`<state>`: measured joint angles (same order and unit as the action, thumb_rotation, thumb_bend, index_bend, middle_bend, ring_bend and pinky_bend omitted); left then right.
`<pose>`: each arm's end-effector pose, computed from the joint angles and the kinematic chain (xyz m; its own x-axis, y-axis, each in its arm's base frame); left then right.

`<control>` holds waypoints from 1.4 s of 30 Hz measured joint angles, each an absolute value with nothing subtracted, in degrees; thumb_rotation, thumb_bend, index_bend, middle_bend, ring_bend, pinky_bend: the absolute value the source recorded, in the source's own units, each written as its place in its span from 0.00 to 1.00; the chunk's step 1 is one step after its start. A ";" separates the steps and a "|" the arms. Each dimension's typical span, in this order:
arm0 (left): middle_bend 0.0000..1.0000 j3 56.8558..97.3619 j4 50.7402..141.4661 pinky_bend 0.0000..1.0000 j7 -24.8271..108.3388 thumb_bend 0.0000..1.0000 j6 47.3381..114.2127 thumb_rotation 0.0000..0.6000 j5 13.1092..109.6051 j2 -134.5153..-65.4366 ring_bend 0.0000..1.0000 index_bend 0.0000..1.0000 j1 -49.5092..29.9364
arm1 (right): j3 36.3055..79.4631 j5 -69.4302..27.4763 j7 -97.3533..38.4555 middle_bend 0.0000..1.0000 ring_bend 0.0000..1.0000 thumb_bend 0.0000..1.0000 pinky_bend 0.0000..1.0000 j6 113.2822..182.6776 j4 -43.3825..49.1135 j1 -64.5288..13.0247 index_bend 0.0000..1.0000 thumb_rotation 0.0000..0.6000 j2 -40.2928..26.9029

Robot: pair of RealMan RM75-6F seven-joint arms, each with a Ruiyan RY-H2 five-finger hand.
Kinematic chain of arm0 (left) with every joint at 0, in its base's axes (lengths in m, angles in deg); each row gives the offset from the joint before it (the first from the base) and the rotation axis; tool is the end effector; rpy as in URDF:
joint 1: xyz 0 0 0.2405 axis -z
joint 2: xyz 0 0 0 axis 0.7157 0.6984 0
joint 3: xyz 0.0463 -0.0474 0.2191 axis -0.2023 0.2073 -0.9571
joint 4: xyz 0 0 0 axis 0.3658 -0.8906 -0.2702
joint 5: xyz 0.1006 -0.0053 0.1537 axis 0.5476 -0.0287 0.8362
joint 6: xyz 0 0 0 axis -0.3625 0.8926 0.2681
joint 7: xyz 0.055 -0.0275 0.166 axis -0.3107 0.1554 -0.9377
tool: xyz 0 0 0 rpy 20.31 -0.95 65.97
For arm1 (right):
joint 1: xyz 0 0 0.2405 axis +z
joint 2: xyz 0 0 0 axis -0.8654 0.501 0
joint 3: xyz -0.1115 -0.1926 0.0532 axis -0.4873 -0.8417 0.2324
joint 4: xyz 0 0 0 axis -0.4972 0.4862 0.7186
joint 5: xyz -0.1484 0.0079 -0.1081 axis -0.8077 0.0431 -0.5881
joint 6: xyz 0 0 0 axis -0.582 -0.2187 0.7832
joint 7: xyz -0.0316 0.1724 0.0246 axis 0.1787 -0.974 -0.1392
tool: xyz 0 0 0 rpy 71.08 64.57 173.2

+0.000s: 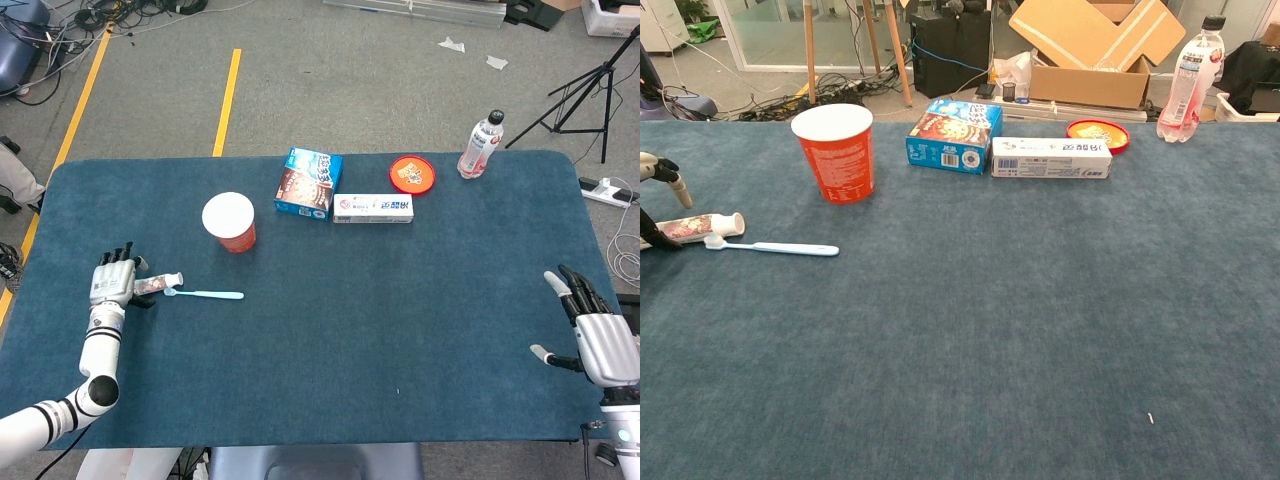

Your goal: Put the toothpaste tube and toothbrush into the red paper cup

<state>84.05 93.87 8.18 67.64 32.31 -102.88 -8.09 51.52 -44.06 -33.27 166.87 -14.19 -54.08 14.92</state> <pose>-0.2764 0.3809 0.0601 0.4470 0.3535 0.8218 0.8149 0.2180 -0.5370 -0.2791 -0.2184 0.1824 0.3642 -0.0125 0.9312 -0.9312 -0.0193 0.3640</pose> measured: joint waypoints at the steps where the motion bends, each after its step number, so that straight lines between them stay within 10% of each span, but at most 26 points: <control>1: 0.00 83.87 93.66 0.00 8.19 0.00 67.66 1.00 32.32 -103.03 0.00 0.31 -7.96 | 51.53 -44.02 -33.29 0.00 0.00 0.00 0.24 166.84 -14.18 -54.07 0.00 1.00 14.92; 42: 0.00 81.22 86.57 0.00 6.77 0.29 68.39 1.00 32.28 -108.28 0.00 0.44 -5.38 | 51.50 -43.93 -33.67 0.00 0.00 0.00 0.24 166.46 -14.19 -53.92 0.00 1.00 15.08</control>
